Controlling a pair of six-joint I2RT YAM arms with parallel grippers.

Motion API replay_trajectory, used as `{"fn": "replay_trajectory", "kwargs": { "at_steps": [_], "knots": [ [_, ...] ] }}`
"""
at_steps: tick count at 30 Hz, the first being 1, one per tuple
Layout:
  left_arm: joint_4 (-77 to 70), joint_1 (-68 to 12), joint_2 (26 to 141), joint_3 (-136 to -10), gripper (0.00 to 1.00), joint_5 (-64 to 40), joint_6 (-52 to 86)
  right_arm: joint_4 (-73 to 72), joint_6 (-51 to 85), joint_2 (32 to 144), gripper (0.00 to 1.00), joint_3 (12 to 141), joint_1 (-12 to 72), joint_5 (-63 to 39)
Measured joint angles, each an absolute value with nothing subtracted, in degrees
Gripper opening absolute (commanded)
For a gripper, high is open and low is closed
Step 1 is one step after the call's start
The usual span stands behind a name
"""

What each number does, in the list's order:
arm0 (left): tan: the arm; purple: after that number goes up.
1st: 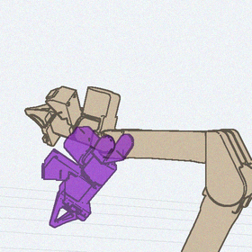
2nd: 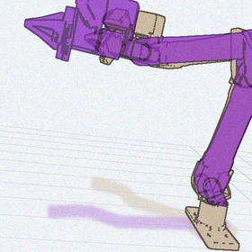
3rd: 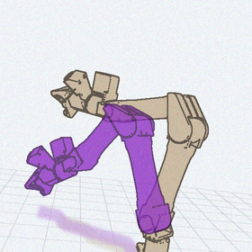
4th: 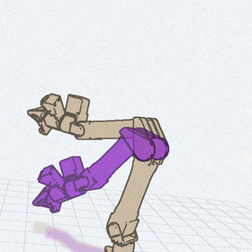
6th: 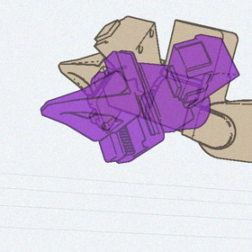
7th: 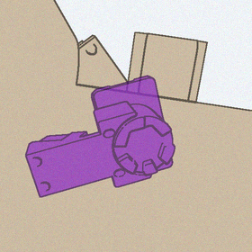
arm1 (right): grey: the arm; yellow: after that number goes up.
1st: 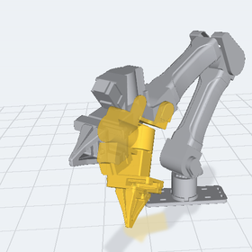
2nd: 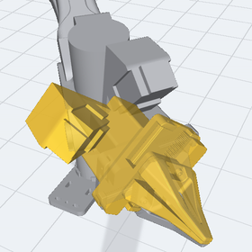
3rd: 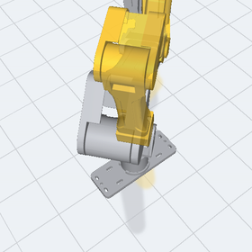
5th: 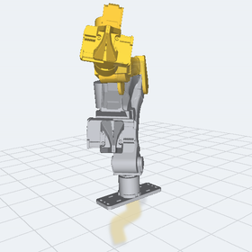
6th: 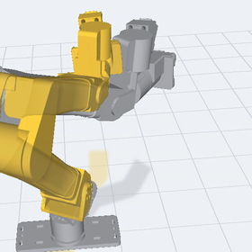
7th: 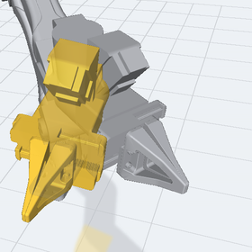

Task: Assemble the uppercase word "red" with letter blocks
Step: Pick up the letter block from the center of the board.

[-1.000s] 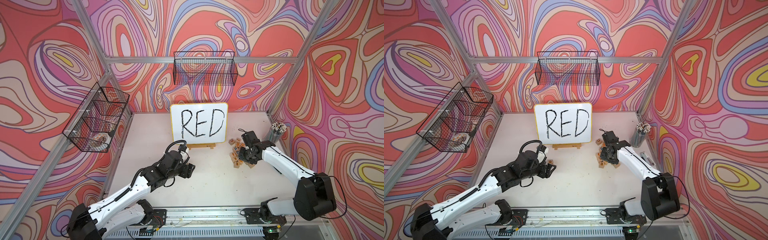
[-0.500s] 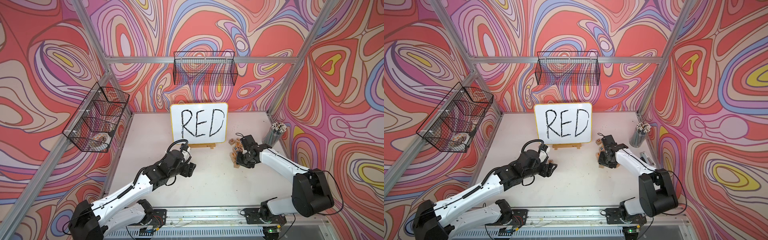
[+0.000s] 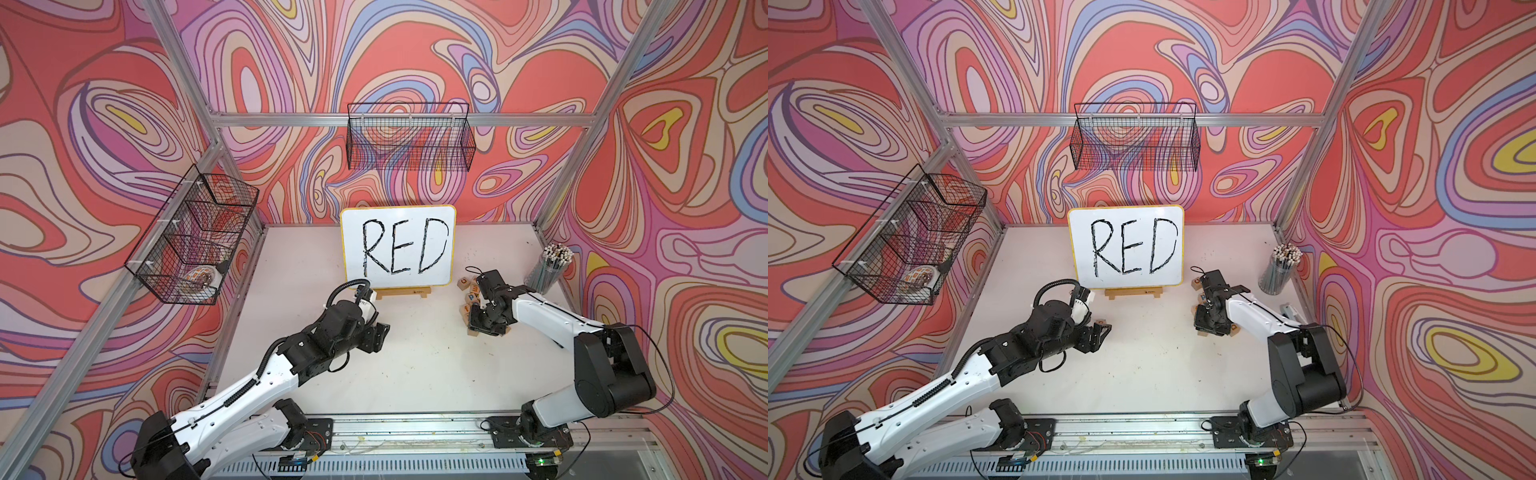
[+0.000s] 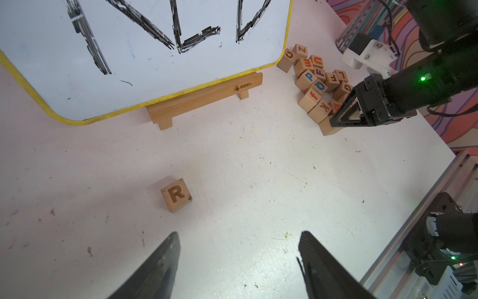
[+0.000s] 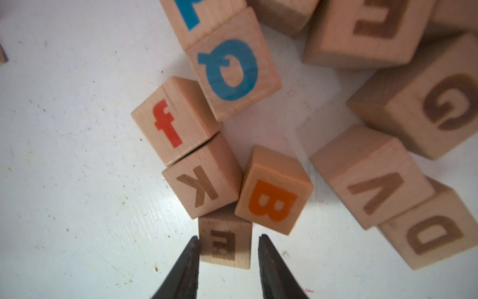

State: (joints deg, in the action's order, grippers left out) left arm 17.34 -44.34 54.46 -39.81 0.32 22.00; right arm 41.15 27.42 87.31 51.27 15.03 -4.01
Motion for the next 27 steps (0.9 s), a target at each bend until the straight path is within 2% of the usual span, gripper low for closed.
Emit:
{"fn": "replay_trajectory", "kwargs": {
  "at_steps": [21,27],
  "knots": [
    [17.50,-44.34,54.37,-39.81,0.75,1.58,21.56,41.41,26.17,91.72,0.40,53.69,15.03,-3.42],
    [17.54,-44.34,54.28,-39.81,0.75,1.80,21.19,41.50,26.20,91.74,0.36,53.69,15.05,-2.81]
  ]
}}
